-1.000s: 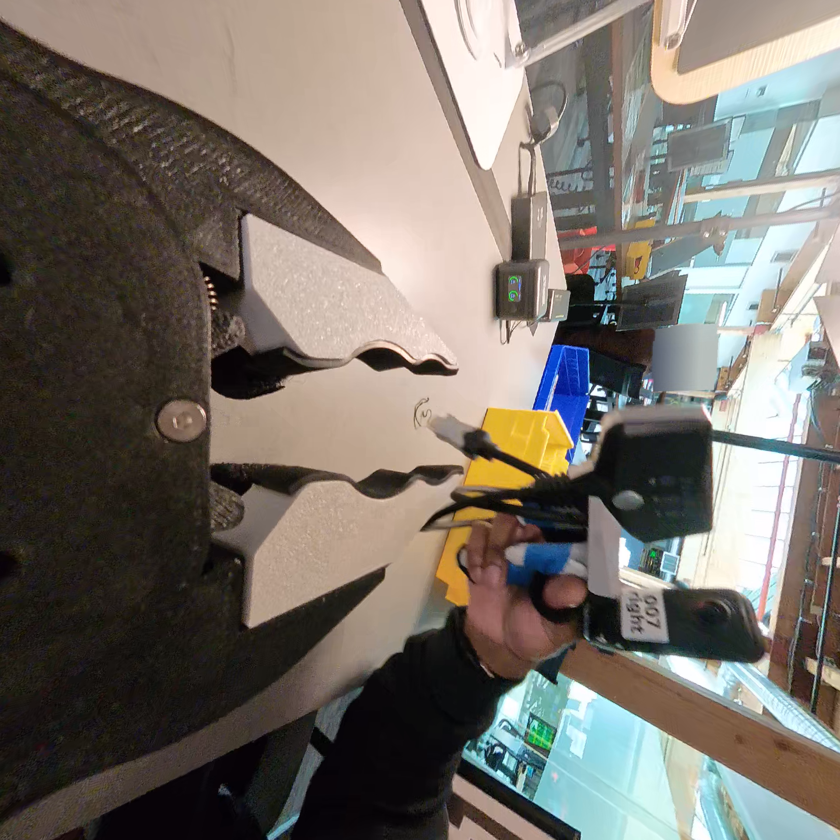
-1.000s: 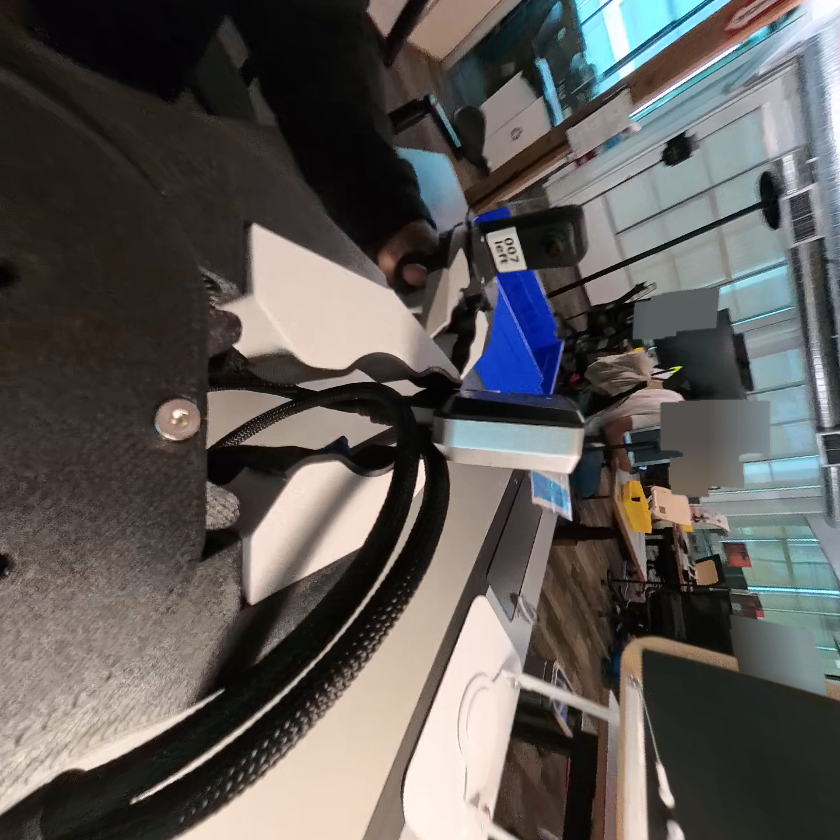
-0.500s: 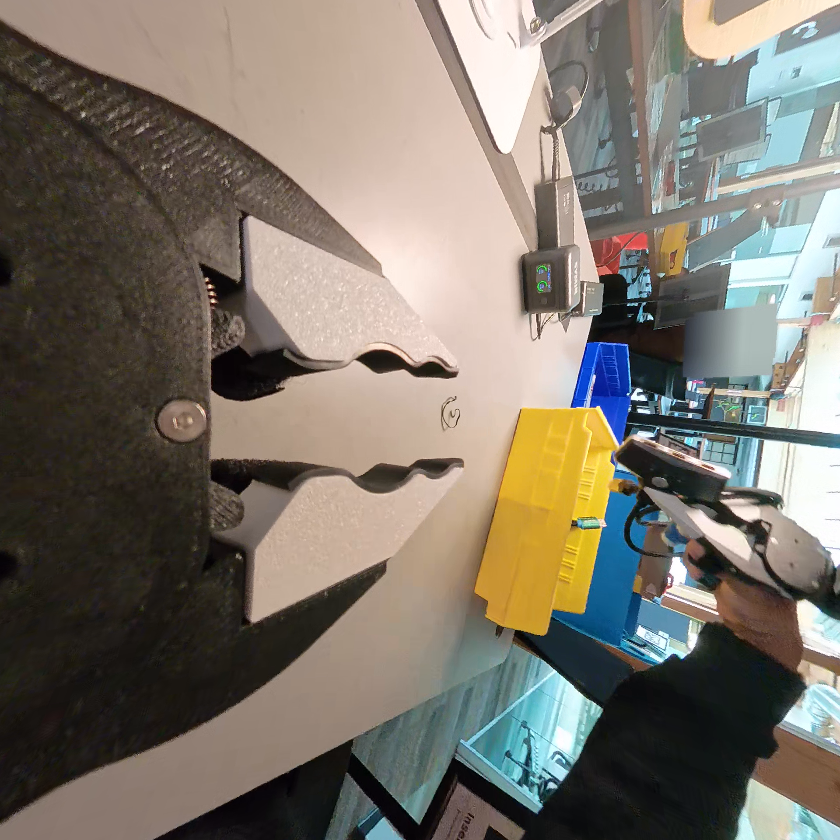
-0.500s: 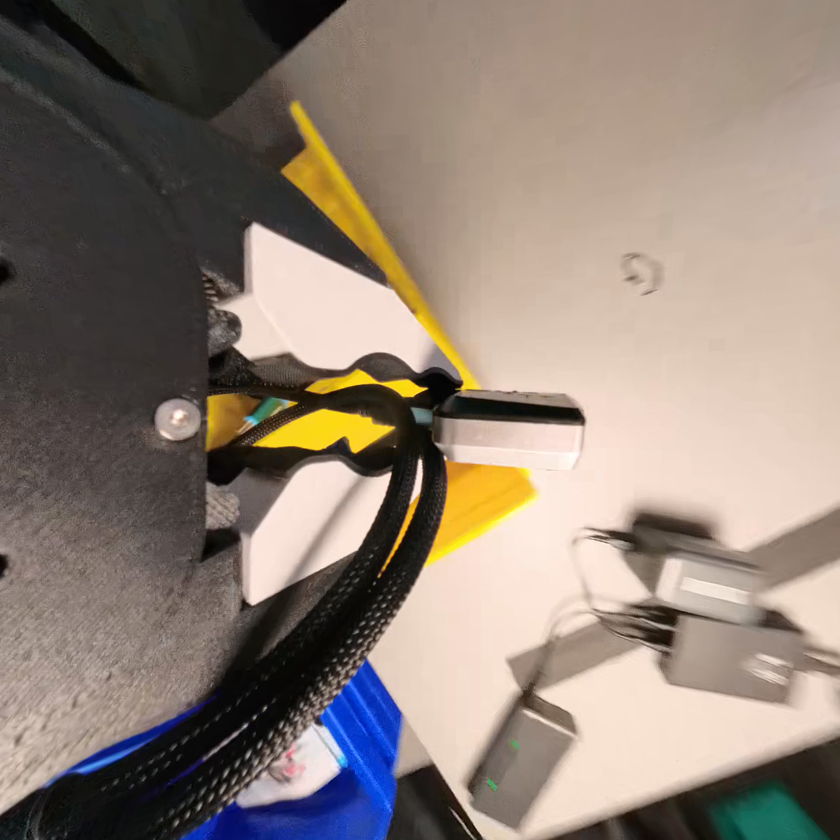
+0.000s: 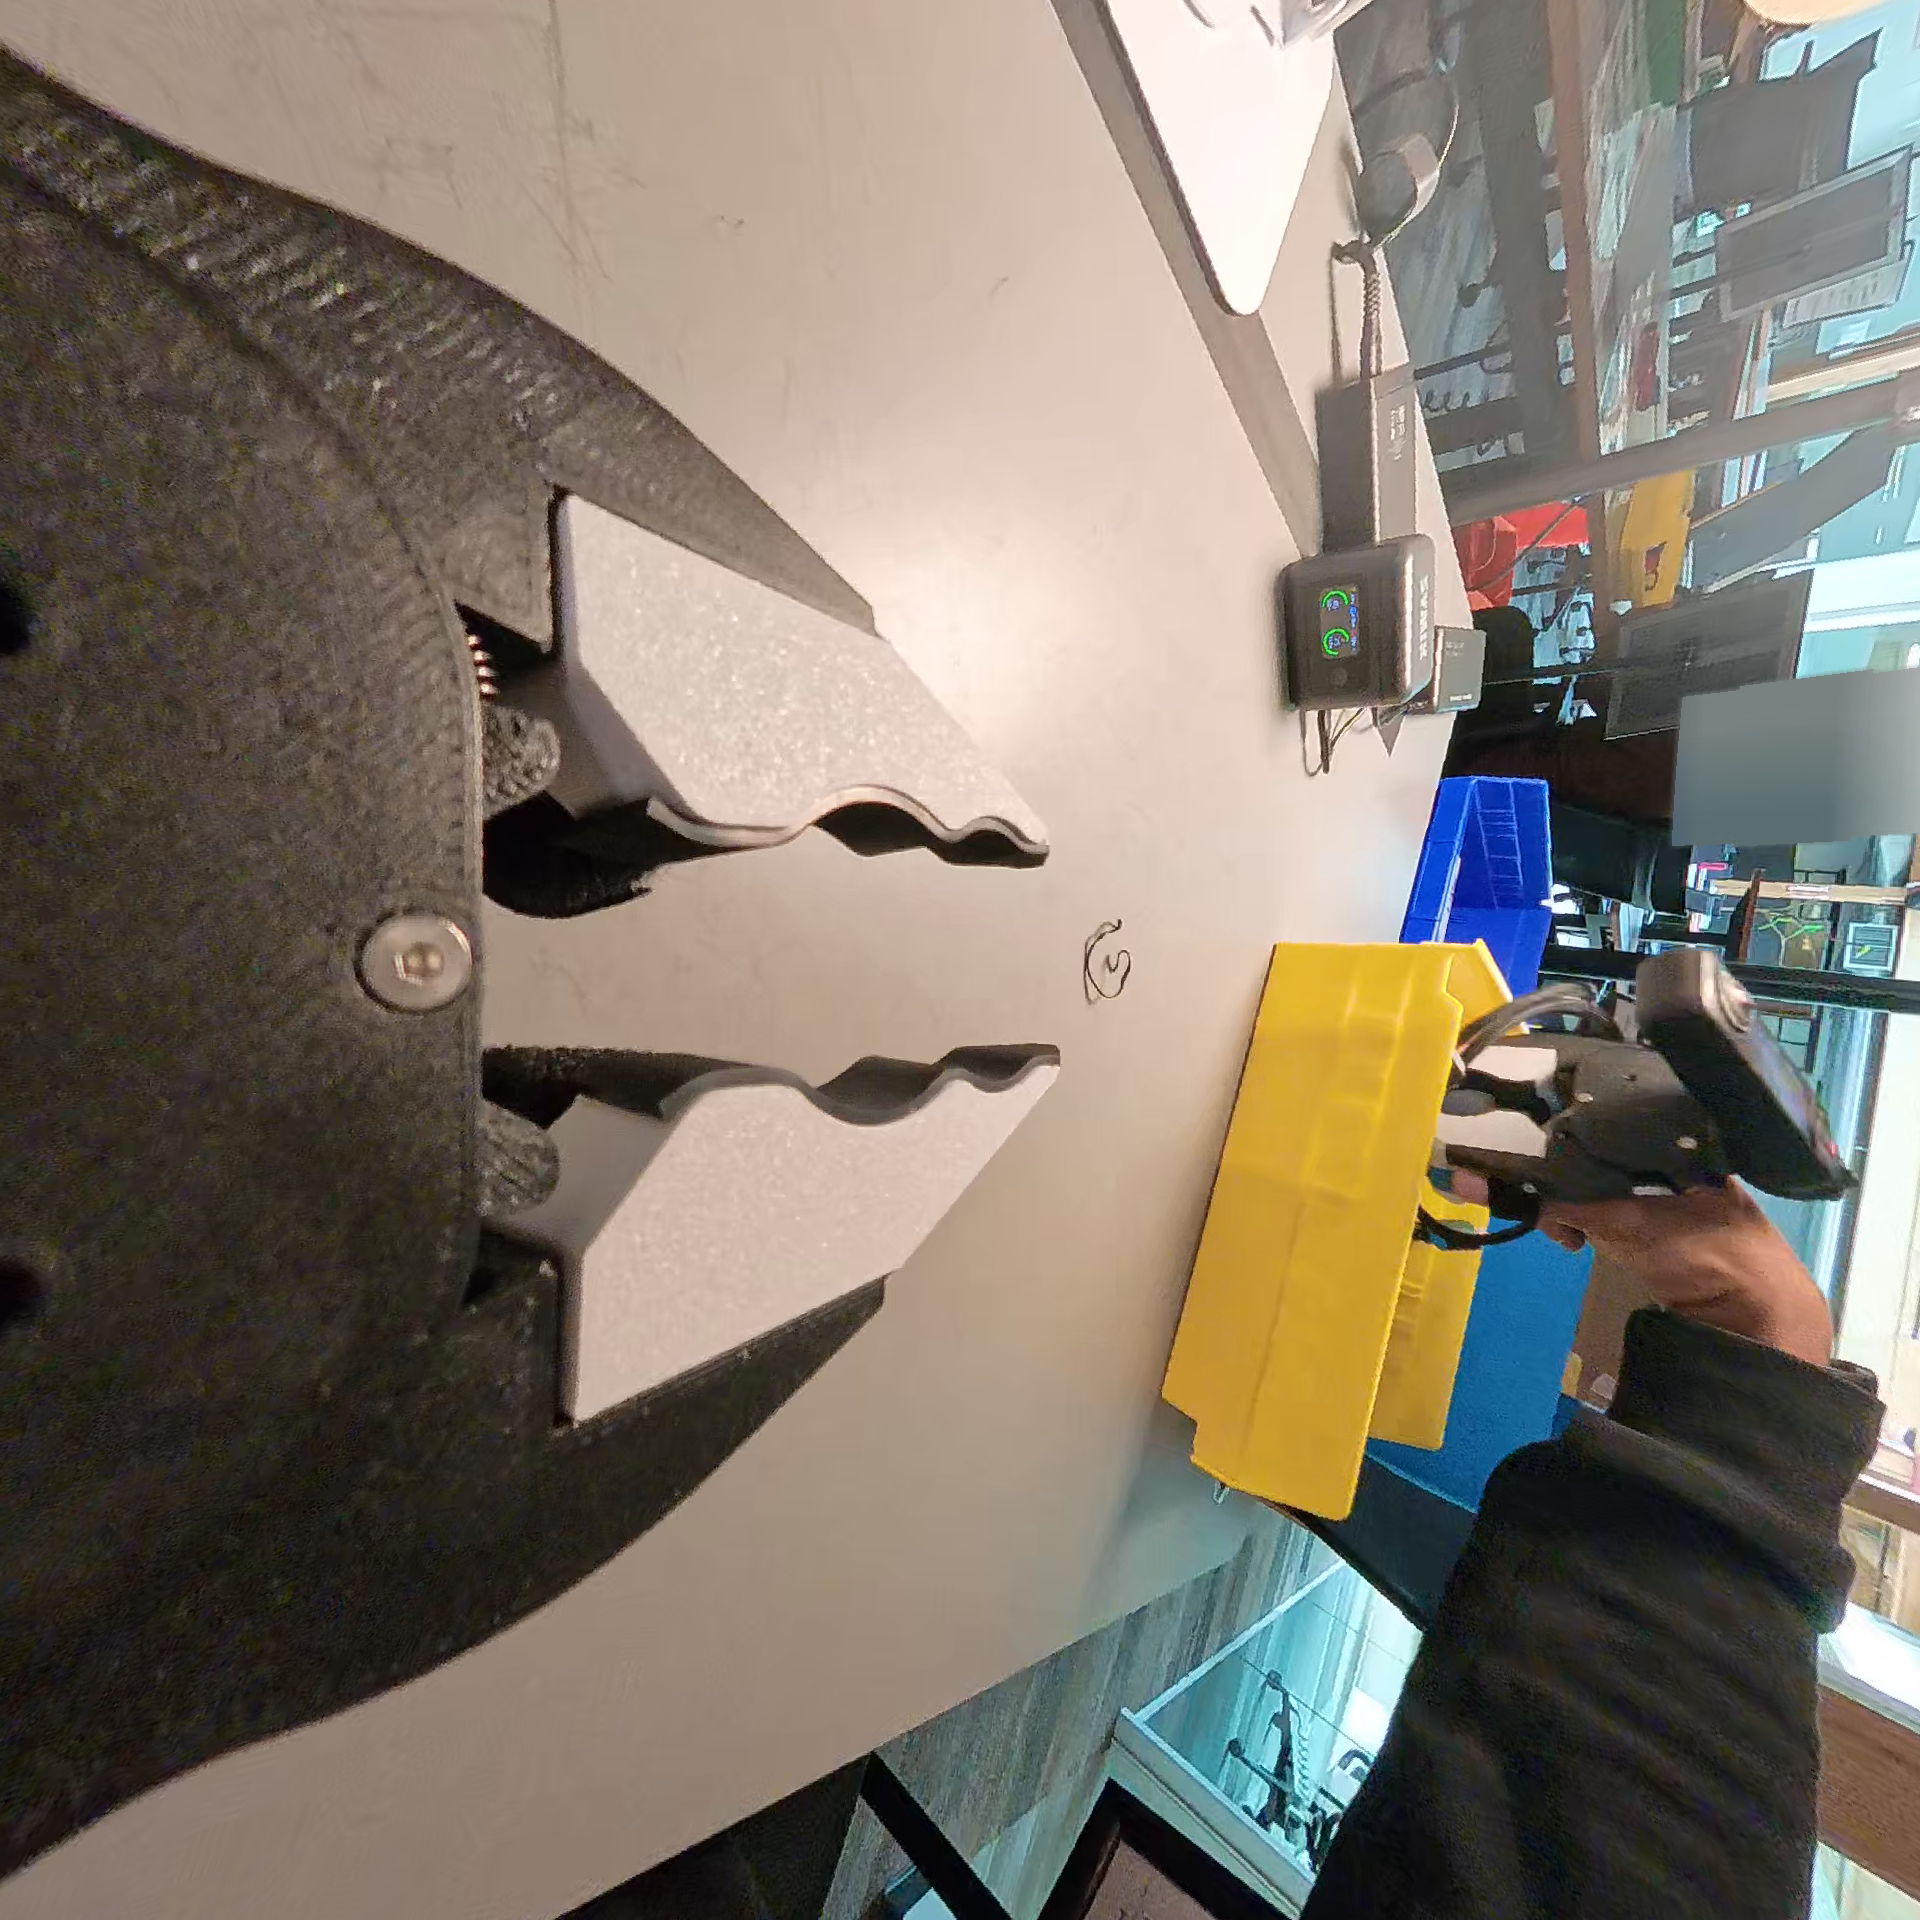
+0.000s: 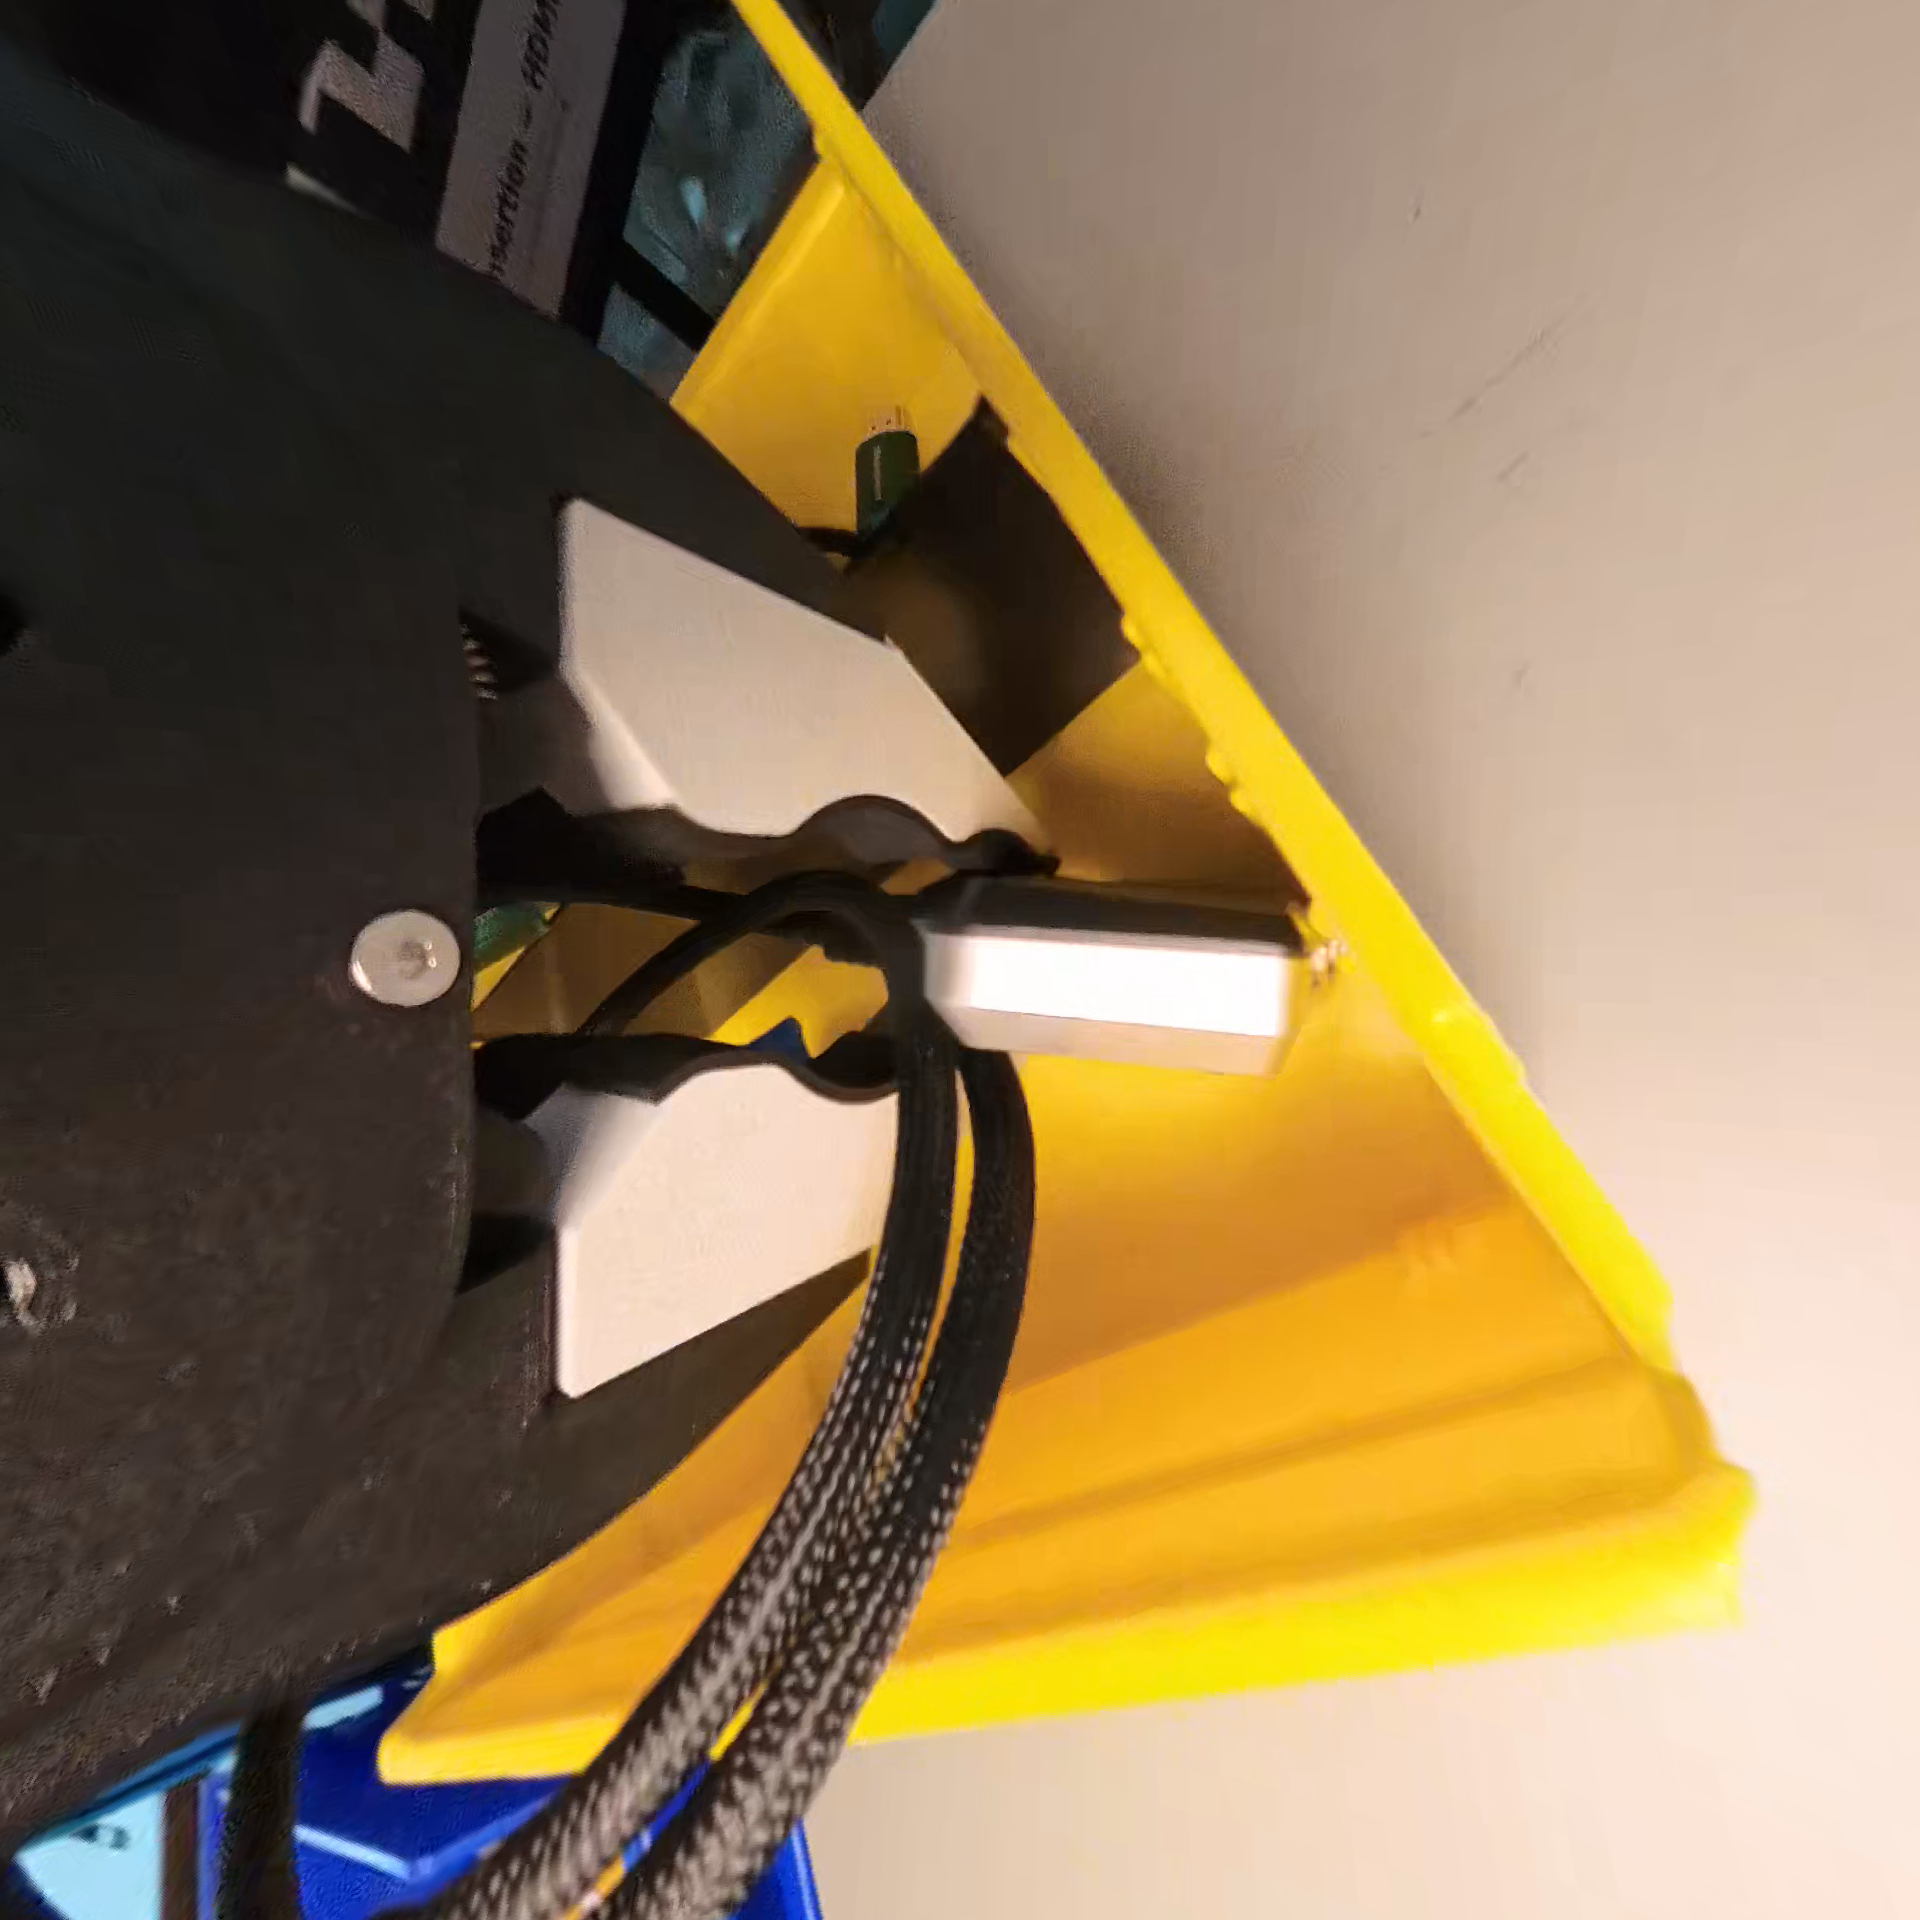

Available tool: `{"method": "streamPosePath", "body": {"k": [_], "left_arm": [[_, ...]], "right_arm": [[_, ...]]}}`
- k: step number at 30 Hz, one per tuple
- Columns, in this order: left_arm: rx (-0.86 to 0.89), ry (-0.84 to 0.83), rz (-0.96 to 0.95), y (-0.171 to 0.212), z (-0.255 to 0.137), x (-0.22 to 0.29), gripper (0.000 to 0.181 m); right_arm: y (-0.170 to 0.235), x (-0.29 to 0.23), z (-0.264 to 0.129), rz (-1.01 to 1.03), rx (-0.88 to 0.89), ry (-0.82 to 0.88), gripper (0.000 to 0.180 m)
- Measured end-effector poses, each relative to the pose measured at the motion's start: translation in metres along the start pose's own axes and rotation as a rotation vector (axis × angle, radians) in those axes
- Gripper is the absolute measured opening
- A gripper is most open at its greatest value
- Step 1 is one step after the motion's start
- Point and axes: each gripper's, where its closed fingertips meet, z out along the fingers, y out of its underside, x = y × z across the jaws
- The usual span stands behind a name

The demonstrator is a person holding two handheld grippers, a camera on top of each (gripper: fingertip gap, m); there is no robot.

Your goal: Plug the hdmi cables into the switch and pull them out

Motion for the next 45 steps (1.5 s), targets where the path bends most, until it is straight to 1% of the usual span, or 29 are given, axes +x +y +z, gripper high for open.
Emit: {"method": "streamPosePath", "body": {"k": [1,2,4,5,7,10,16,20,22,23,25,26,27,28,29,31,33,35,37,38,39,40,41,43,45], "left_arm": [[-0.002,-0.002,0.001,0.0,0.0,0.0,0.035],[-0.004,-0.004,0.003,0.001,-0.001,-0.001,0.035],[-0.007,-0.007,0.006,0.001,-0.001,-0.001,0.035],[-0.006,-0.008,0.006,0.001,-0.002,-0.002,0.035],[-0.004,-0.007,0.002,0.0,-0.002,-0.002,0.035],[-0.011,-0.005,0.006,0.0,-0.002,0.0,0.035],[-0.018,-0.011,0.03,-0.001,-0.003,0.003,0.035],[-0.017,-0.023,0.04,-0.002,-0.005,0.002,0.035],[-0.013,-0.028,0.036,-0.003,-0.006,0.0,0.035],[-0.011,-0.032,0.034,-0.003,-0.007,-0.001,0.035],[-0.012,-0.045,0.031,-0.004,-0.008,-0.004,0.036],[-0.013,-0.055,0.028,-0.004,-0.009,-0.005,0.036],[-0.016,-0.067,0.025,-0.004,-0.009,-0.008,0.036],[-0.018,-0.083,0.02,-0.003,-0.009,-0.01,0.037],[-0.02,-0.101,0.015,-0.002,-0.009,-0.014,0.038],[-0.027,-0.137,0.006,0.002,-0.008,-0.021,0.04],[-0.039,-0.182,0.006,0.008,-0.008,-0.03,0.041],[-0.064,-0.231,0.015,0.017,-0.009,-0.039,0.042],[-0.079,-0.282,0.016,0.022,-0.011,-0.048,0.045],[-0.068,-0.29,0.011,0.02,-0.012,-0.049,0.047],[-0.051,-0.302,0.01,0.018,-0.014,-0.05,0.047],[-0.037,-0.317,0.009,0.015,-0.016,-0.052,0.048],[-0.029,-0.33,0.012,0.012,-0.018,-0.054,0.049],[-0.008,-0.372,0.026,0.001,-0.027,-0.058,0.053],[0.037,-0.412,0.026,-0.017,-0.044,-0.057,0.056]], "right_arm": [[0.003,-0.003,0.003,0.011,-0.027,-0.012,0.035],[0.007,-0.007,0.005,0.019,-0.05,-0.03,0.051],[0.018,-0.013,0.004,0.038,-0.097,-0.044,0.073],[0.022,-0.014,0.002,0.046,-0.108,-0.034,0.078],[0.024,-0.016,-0.006,0.055,-0.093,-0.013,0.081],[0.024,-0.017,-0.021,0.05,-0.051,0.026,0.09],[0.028,-0.025,-0.045,0.056,-0.03,0.091,0.089],[0.029,-0.027,-0.081,0.058,0.059,0.212,0.089],[0.022,-0.025,-0.107,0.072,0.172,0.323,0.087],[0.013,-0.026,-0.122,0.087,0.269,0.388,0.084],[-0.014,-0.037,-0.153,0.135,0.528,0.481,0.071],[-0.03,-0.049,-0.165,0.158,0.674,0.499,0.069],[-0.046,-0.064,-0.173,0.18,0.819,0.506,0.062],[-0.061,-0.08,-0.177,0.2,0.952,0.499,0.059],[-0.077,-0.098,-0.174,0.212,1.069,0.474,0.056],[-0.108,-0.134,-0.153,0.218,1.242,0.391,0.052],[-0.135,-0.163,-0.115,0.223,1.323,0.297,0.049],[-0.154,-0.18,-0.071,0.242,1.329,0.229,0.048],[-0.165,-0.185,-0.028,0.274,1.286,0.213,0.048],[-0.168,-0.185,-0.013,0.29,1.244,0.21,0.048],[-0.168,-0.185,-0.005,0.294,1.2,0.224,0.048],[-0.168,-0.185,-0.006,0.277,1.195,0.264,0.051],[-0.169,-0.186,-0.009,0.255,1.208,0.301,0.05],[-0.169,-0.186,-0.008,0.247,1.192,0.322,0.048],[-0.17,-0.187,-0.005,0.239,1.175,0.329,0.049]]}}
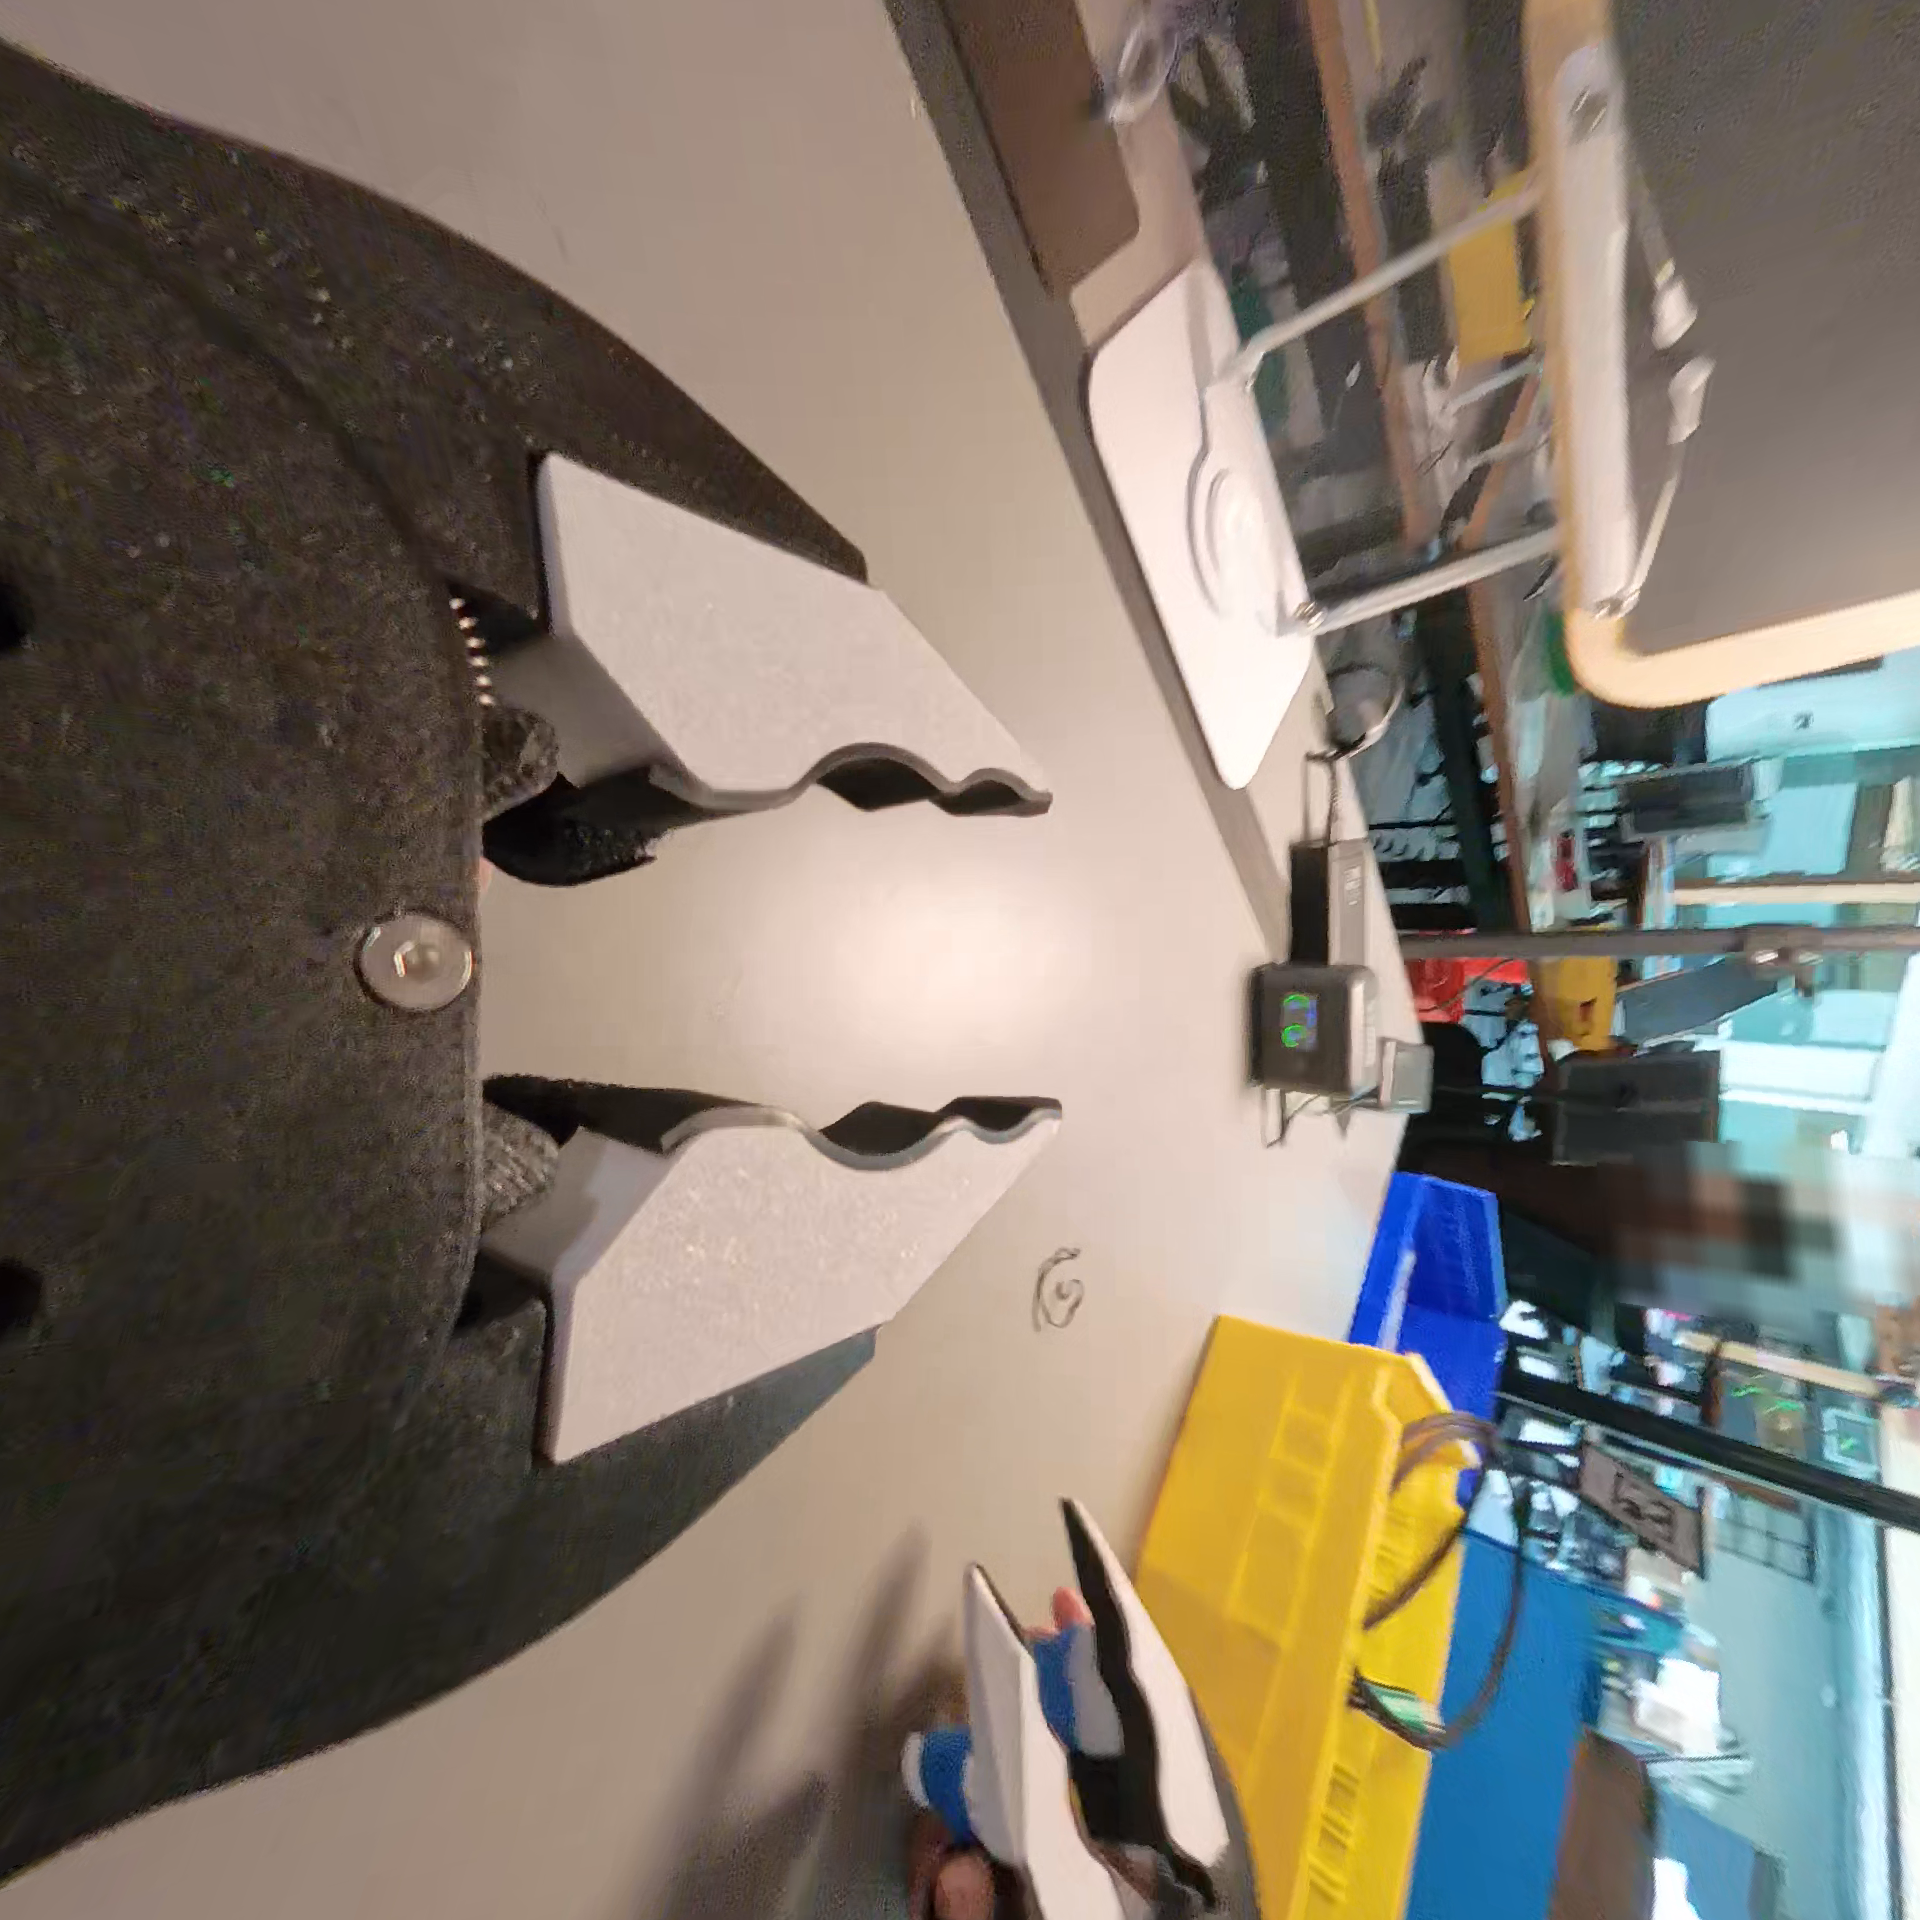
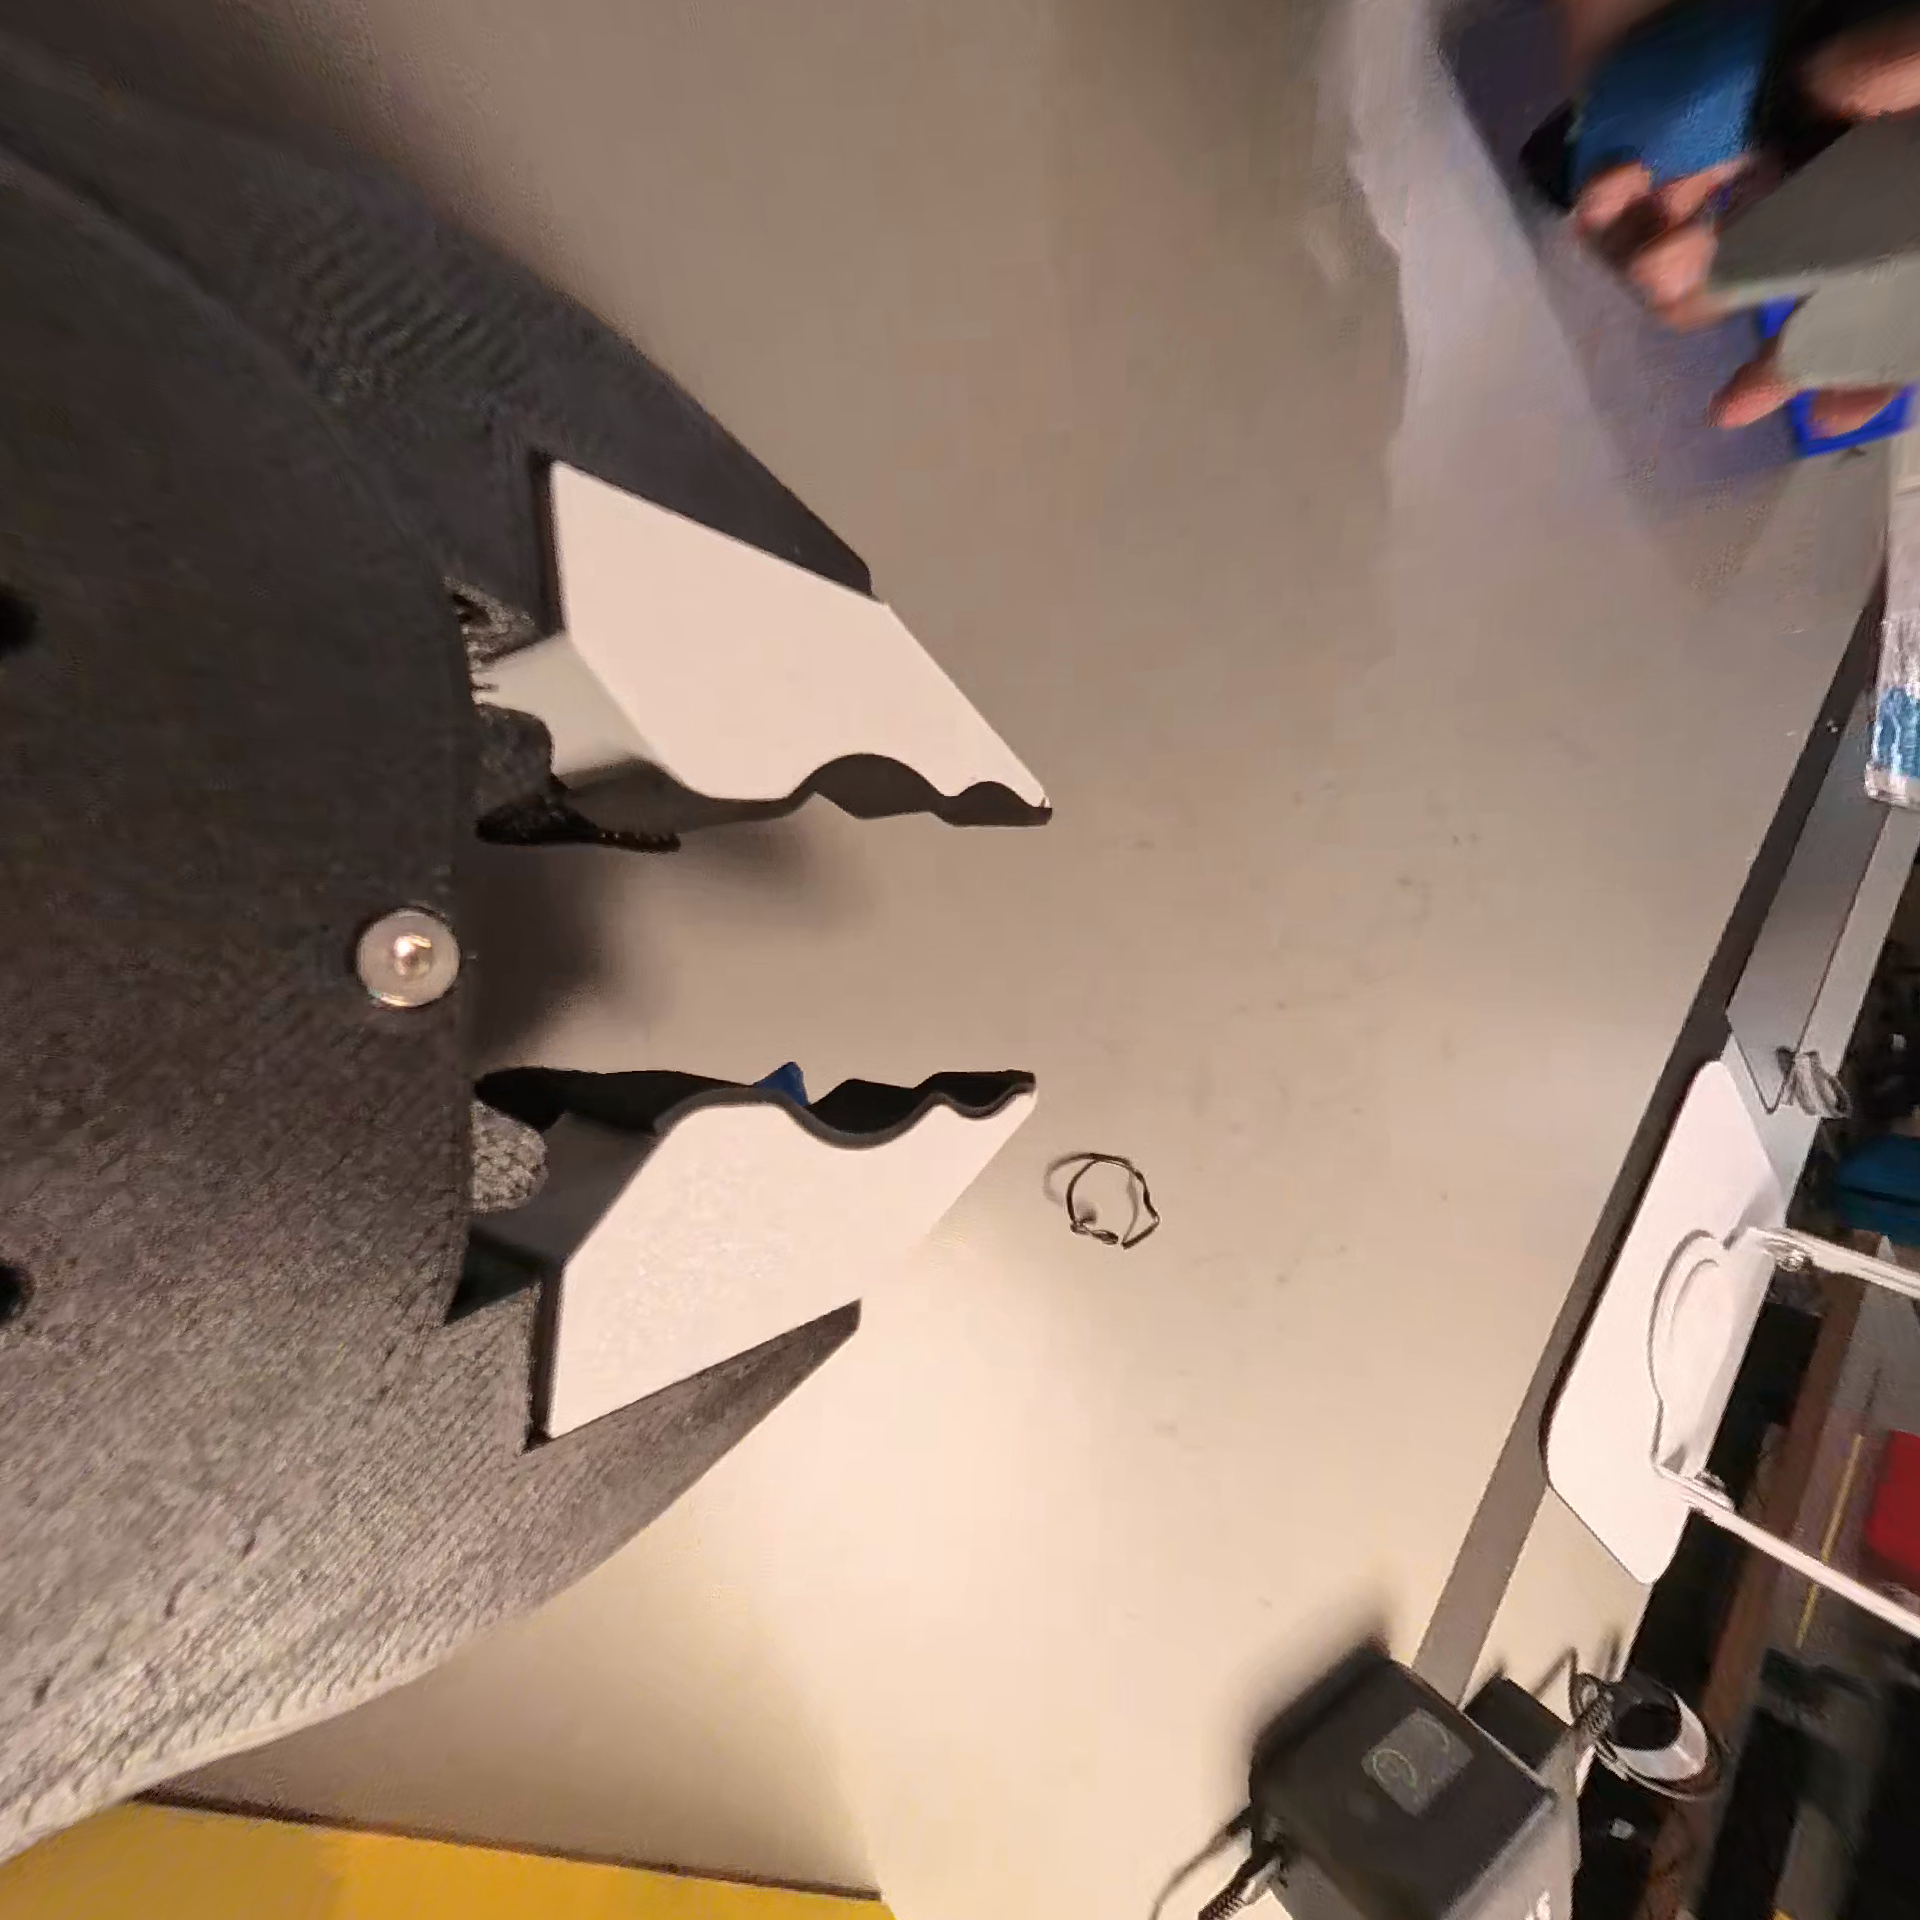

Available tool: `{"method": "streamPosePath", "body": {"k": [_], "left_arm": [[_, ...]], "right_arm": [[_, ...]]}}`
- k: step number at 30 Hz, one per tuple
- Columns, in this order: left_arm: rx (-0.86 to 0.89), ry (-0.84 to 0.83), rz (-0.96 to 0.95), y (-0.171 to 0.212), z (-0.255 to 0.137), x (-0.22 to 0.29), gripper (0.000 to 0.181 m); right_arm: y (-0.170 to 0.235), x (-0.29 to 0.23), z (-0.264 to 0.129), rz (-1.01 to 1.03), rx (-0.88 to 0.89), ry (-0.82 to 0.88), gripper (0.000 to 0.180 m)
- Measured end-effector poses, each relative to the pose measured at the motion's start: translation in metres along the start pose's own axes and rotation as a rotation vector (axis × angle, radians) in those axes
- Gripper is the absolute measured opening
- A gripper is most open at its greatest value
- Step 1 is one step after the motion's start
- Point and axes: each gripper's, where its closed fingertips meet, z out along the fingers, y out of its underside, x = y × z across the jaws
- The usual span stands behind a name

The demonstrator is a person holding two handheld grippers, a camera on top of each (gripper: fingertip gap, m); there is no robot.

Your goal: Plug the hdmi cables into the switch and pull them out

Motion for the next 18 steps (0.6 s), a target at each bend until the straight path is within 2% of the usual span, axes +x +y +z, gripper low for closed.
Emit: {"method": "streamPosePath", "body": {"k": [5,8,10,12,14,16,18], "left_arm": [[0.063,-0.17,-0.066,-0.047,-0.099,-0.031,0.059],[0.03,-0.364,-0.094,-0.066,-0.17,-0.086,0.059],[-0.031,-0.517,-0.139,-0.063,-0.211,-0.138,0.057],[-0.213,-0.651,-0.229,-0.027,-0.24,-0.197,0.057],[-0.434,-0.75,-0.346,0.028,-0.263,-0.247,0.058],[-0.623,-0.73,-0.478,0.082,-0.271,-0.267,0.059],[-0.71,-0.72,-0.544,0.115,-0.273,-0.277,0.06]], "right_arm": [[0.002,-0.004,0.0,-0.026,-0.015,-0.016,0.049],[0.004,-0.006,0.001,-0.026,-0.028,-0.031,0.049],[0.004,-0.007,0.001,-0.035,-0.029,-0.033,0.049],[0.004,-0.009,0.0,-0.052,-0.028,-0.035,0.049],[0.004,-0.012,0.0,-0.076,-0.028,-0.035,0.049],[0.005,-0.014,0.0,-0.1,-0.03,-0.032,0.049],[0.006,-0.016,0.001,-0.12,-0.038,-0.031,0.049]]}}
